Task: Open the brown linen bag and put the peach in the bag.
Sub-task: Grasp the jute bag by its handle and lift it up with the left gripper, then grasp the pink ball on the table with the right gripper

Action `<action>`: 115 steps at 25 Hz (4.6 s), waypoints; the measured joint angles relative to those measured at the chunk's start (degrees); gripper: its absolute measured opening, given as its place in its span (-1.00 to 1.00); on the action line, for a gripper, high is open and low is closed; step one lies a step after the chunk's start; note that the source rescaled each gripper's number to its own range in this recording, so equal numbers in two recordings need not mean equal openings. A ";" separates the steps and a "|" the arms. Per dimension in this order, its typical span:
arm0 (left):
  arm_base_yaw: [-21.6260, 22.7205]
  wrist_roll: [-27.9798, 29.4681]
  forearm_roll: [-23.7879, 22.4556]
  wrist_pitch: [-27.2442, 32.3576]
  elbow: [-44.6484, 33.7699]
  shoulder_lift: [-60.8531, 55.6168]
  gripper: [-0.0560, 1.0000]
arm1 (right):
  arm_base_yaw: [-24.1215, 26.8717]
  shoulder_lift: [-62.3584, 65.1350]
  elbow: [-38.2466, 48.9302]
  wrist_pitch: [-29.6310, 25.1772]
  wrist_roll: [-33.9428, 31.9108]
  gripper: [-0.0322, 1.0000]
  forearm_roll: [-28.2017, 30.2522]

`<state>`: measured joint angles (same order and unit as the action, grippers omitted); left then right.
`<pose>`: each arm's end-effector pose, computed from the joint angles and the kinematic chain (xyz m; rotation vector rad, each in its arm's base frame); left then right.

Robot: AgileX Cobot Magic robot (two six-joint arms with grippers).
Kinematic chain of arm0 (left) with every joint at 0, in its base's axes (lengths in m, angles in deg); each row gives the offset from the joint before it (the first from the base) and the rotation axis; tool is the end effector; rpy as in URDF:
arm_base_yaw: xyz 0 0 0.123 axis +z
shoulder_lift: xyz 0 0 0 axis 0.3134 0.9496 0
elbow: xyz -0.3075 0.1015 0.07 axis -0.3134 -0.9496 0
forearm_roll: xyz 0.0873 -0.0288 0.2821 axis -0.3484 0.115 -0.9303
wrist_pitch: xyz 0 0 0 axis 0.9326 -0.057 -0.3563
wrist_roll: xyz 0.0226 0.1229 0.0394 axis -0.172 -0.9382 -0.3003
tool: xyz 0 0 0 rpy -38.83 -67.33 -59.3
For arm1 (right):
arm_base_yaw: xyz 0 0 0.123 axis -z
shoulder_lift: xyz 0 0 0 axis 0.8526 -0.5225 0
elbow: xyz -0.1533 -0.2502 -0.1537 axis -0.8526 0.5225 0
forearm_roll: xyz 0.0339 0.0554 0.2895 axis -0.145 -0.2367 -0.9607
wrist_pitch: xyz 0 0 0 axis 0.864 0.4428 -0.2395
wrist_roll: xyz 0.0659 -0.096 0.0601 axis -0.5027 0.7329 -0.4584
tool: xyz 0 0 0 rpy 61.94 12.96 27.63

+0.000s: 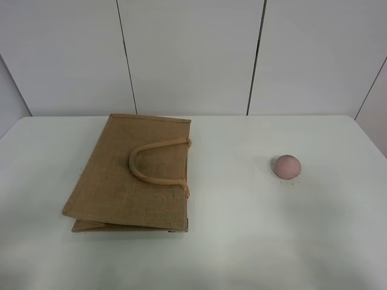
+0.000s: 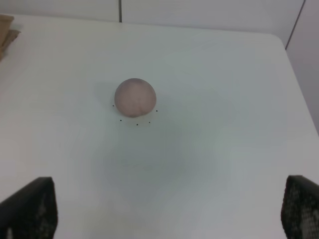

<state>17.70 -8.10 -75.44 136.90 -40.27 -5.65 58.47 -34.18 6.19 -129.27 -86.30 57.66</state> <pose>0.0241 -0.0017 0.2823 0.0255 2.0317 -0.0132 0.0260 0.0039 0.2825 -0.0487 2.0169 0.0119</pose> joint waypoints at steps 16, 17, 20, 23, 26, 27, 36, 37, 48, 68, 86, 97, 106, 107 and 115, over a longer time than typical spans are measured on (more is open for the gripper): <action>0.00 2.02 -0.43 -2.14 19.42 33.96 0.82 | 0.00 0.00 0.00 0.00 0.00 1.00 0.00; 0.00 2.02 -0.78 -2.97 21.93 38.73 0.82 | 0.00 0.00 0.00 0.00 0.00 1.00 0.00; 0.00 2.02 -1.08 -4.74 29.66 52.37 0.82 | 0.00 0.00 0.00 0.00 0.00 1.00 0.00; 0.00 2.02 -1.08 -5.26 38.26 66.66 0.82 | 0.00 0.00 0.00 0.00 0.00 1.00 0.00; 0.00 2.02 -1.08 -6.09 47.03 80.53 0.82 | 0.00 0.00 0.00 0.00 0.00 1.00 0.00; 0.00 2.19 -1.08 -6.34 49.93 84.14 0.82 | 0.00 0.00 0.00 0.00 0.00 1.00 0.00; -7.69 7.93 -1.57 -4.78 62.52 109.91 0.82 | 0.00 0.00 0.00 0.00 0.00 1.00 0.00; -9.08 8.77 -1.51 -5.16 62.64 111.24 0.82 | 0.00 0.00 0.00 0.00 0.00 1.00 0.00; -16.77 13.38 -1.12 -13.72 62.77 123.70 0.82 | 0.00 0.00 0.00 0.00 0.00 1.00 0.00; -16.77 13.72 -0.78 -19.86 62.89 129.17 -0.81 | 0.00 0.00 0.00 0.00 0.00 1.00 0.00; -16.77 12.14 -1.15 6.59 93.66 115.78 -0.89 | 0.00 0.00 0.00 0.00 0.00 1.00 0.00; -16.77 9.32 -1.47 6.81 95.63 106.07 -0.89 | 0.00 -18.87 -4.76 3.19 0.06 1.00 -0.05; -16.77 8.93 -1.34 6.81 95.74 104.89 -0.89 | 0.00 -68.80 -23.93 10.93 1.84 1.00 -0.06; -16.77 8.93 -1.34 6.81 95.74 104.89 -0.89 | 0.00 -73.44 -26.71 10.93 1.86 1.00 -0.11; -16.77 8.93 -1.34 6.81 95.74 104.89 -0.89 | -3.32 -107.22 -52.87 5.82 1.93 1.00 -1.21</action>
<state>0.93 0.82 -76.79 143.72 55.47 99.24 55.15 -141.40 -46.68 -123.45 -84.37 56.45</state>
